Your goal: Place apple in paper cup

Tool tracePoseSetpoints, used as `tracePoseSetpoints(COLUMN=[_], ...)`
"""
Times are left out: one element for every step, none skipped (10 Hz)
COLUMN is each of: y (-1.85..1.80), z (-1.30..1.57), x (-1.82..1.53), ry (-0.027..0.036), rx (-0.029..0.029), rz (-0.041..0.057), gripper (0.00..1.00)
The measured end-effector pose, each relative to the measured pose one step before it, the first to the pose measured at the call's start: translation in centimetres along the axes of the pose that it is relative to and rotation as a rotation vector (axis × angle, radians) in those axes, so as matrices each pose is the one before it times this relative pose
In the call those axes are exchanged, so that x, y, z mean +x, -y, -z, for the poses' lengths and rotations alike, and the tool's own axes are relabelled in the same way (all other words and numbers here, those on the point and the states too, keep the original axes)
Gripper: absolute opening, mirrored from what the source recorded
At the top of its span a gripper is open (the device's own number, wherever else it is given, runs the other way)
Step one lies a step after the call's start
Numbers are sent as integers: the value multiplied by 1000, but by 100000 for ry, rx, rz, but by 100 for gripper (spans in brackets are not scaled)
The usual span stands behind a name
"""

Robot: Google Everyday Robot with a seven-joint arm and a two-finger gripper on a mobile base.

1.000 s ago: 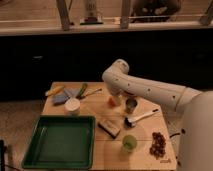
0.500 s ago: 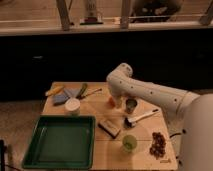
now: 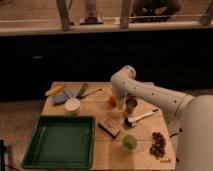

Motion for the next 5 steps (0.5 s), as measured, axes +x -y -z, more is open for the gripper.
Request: tracePoseSetpoints(y=[119,-1,-29,-100,-115], z=[-497,-322,-403,-186,-364], x=[-125,-204,57,61,-46], ry=[966,1007,609,464,662], rx=[-701,-568,-350,-219,-299], rz=[461,171,164,-105,20], gripper=[80,80,80,80,80])
